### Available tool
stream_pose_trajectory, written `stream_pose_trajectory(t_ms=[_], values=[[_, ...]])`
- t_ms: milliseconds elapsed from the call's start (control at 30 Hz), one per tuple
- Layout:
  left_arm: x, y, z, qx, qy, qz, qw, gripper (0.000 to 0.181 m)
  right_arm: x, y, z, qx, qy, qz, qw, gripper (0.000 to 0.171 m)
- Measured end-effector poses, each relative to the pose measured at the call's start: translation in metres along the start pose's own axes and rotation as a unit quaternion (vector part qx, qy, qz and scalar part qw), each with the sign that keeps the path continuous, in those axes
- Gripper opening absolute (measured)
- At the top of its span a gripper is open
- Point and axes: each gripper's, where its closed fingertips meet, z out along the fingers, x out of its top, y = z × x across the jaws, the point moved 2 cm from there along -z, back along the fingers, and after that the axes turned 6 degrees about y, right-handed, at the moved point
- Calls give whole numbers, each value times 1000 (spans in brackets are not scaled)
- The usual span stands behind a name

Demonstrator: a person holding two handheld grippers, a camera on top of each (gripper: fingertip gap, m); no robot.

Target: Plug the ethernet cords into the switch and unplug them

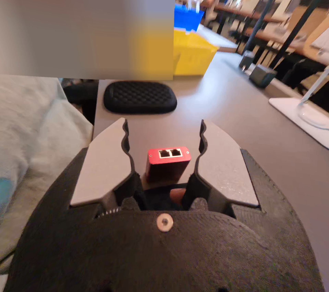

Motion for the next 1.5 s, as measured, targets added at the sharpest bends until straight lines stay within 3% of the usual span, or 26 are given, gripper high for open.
stream_pose_trajectory(t_ms=[67,167,333,500,600,700,900,1033,1133,1267,1400,1433,1500], values=[[-14,-5,12,7,-44,-27,999,63,5,-2,-12,-6,25,-14,1000,72],[-36,6,36,-41,-106,-57,992,63,13,12,-21,-49,23,-18,998,68],[-67,0,77,-10,-200,-67,977,60,12,10,-22,-60,5,-48,997,67],[-89,2,96,6,-291,-48,956,57,11,12,-24,-81,-20,-64,995,65],[-95,8,100,-1,-296,-54,954,27,11,13,-27,-87,-24,-71,993,64],[-92,6,97,16,-278,-57,959,18,9,16,-30,-97,-32,-74,992,63],[-41,-19,60,64,-147,-73,984,11,10,17,-36,-107,-27,-81,991,60],[22,-30,21,56,55,-108,991,10,14,17,-37,-114,-22,-93,989,58],[69,-24,-14,22,212,-128,969,9,21,16,-35,-112,-15,-100,989,57],[113,2,-51,-75,364,-177,912,9,31,11,-28,-113,-5,-118,986,57],[137,27,-73,-155,456,-223,847,7,53,-3,-12,-107,57,-159,980,55],[139,25,-75,-147,468,-225,842,7,57,-7,-6,-107,67,-172,977,54],[136,14,-68,-112,456,-201,860,7,59,-14,5,-104,63,-193,974,54]])
